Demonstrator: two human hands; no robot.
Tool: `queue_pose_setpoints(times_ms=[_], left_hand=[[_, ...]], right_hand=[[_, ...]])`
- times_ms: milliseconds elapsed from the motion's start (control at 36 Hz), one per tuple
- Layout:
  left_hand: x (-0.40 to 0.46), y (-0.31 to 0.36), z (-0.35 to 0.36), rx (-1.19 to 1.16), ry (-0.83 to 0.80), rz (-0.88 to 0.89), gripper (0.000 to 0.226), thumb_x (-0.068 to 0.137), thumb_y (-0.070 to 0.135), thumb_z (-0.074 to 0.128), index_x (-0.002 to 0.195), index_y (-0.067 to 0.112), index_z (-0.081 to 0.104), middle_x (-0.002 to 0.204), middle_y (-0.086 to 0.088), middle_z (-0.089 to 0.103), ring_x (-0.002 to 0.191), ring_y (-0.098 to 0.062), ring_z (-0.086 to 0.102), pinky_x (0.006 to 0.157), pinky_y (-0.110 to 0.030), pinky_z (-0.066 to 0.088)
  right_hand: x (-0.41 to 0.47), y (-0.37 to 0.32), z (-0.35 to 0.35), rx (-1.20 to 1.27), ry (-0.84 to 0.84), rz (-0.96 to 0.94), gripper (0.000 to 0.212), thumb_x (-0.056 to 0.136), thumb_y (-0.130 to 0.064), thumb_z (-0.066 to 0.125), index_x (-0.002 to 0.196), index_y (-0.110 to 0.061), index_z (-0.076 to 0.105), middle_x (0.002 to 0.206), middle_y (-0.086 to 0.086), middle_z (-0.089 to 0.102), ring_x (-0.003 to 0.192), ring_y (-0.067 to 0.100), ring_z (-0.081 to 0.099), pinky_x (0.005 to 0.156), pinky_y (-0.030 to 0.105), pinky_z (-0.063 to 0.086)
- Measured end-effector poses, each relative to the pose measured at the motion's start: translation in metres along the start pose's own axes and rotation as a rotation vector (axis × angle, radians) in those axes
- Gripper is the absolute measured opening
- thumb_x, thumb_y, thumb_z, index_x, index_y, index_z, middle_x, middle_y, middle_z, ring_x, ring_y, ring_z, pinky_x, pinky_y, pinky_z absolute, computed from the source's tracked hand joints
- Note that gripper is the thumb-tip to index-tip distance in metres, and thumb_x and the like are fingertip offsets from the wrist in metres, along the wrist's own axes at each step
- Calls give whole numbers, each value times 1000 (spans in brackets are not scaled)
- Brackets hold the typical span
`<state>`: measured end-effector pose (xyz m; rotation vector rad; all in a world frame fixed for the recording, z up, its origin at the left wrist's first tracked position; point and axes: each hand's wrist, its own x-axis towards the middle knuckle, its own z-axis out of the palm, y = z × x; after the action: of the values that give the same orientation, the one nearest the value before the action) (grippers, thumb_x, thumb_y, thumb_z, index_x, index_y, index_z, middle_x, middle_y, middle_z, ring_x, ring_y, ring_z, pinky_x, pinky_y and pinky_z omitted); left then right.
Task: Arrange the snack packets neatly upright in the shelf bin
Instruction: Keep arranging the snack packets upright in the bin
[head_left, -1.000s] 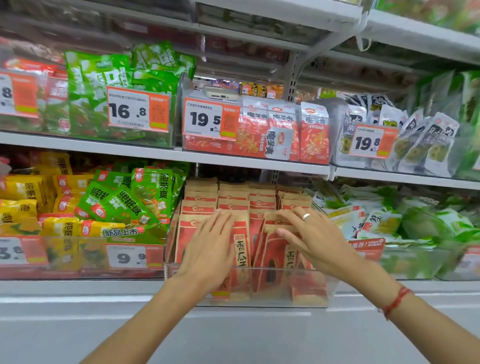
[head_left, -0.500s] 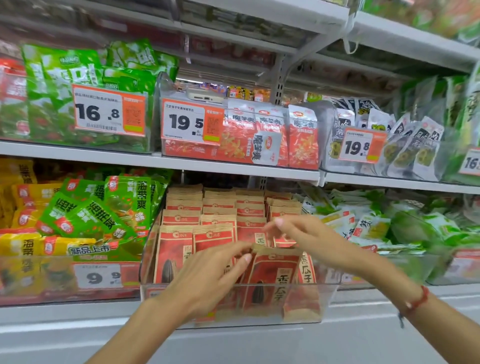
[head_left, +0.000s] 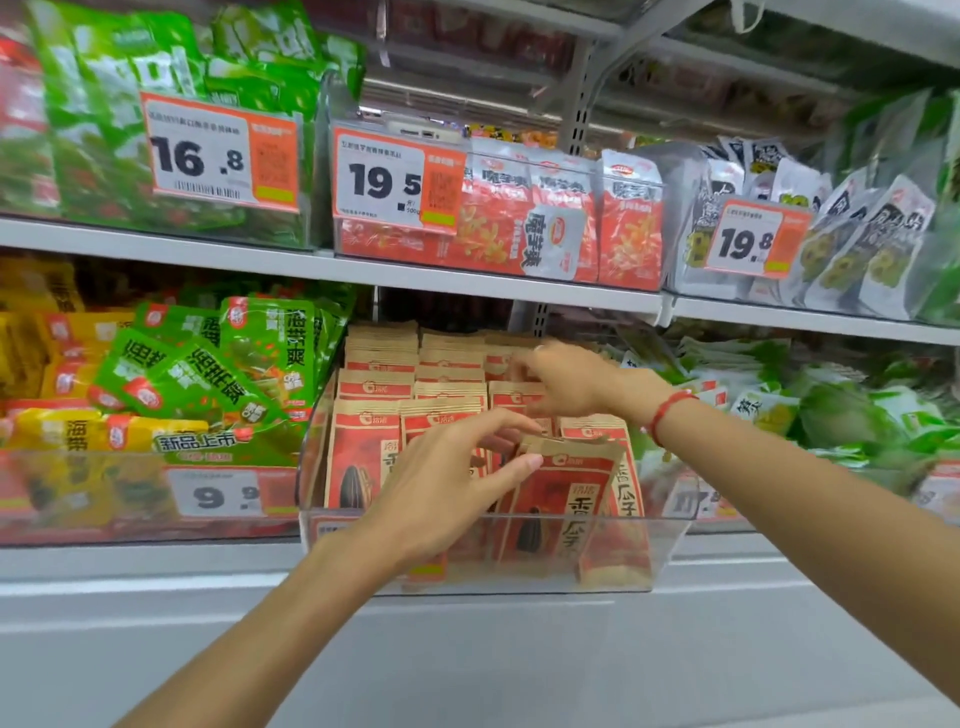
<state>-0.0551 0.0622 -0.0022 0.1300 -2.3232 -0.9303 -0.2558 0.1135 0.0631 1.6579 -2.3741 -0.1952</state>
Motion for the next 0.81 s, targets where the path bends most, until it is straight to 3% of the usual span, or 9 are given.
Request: queue_pose_setpoints(times_ms=[83, 222, 361, 556, 667, 806], left_hand=[[0, 0, 0, -28, 6, -11, 22, 87, 45, 64, 108, 47, 62, 101, 24, 68, 100, 10, 59, 86, -35, 56], [0, 1, 2, -11, -2, -49, 24, 86, 48, 63, 109, 46, 61, 101, 25, 67, 100, 9, 59, 85, -36, 56], [4, 16, -1, -79, -31, -193, 26, 85, 46, 66, 111, 43, 63, 103, 24, 64, 101, 10, 57, 87, -28, 49], [-8, 30, -15, -93, 103, -272, 30, 82, 46, 70, 110, 39, 61, 105, 27, 63, 100, 7, 59, 90, -34, 54], [-25, 37, -38, -16, 269, -276, 25, 87, 35, 67, 110, 39, 59, 112, 21, 65, 100, 7, 59, 88, -32, 54], [-53, 54, -51, 9, 353, -210, 45, 84, 43, 67, 126, 40, 49, 120, 24, 52, 114, -2, 51, 100, -37, 46]], right_hand=[[-9, 6, -11, 216, -38, 1, 26, 78, -21, 75, 88, -27, 52, 90, -5, 61, 89, 17, 60, 78, 33, 48], [-32, 9, -10, 275, 31, -19, 20, 83, -18, 72, 95, -29, 61, 104, -6, 67, 102, 13, 62, 88, 37, 51], [-65, 11, -20, 399, 420, 59, 16, 87, -15, 68, 99, -25, 67, 96, -15, 69, 94, 5, 64, 83, 41, 54], [-107, -16, -31, 342, 1008, 63, 20, 87, -8, 67, 106, -14, 69, 95, 1, 71, 88, 21, 65, 75, 39, 54], [-122, -37, -42, 392, 1204, 15, 21, 87, -4, 66, 107, -7, 68, 97, -3, 67, 89, 17, 63, 78, 28, 51], [-145, -73, -47, 510, 1413, 5, 23, 89, -3, 64, 112, -6, 64, 103, -7, 59, 92, 14, 60, 86, 21, 49]])
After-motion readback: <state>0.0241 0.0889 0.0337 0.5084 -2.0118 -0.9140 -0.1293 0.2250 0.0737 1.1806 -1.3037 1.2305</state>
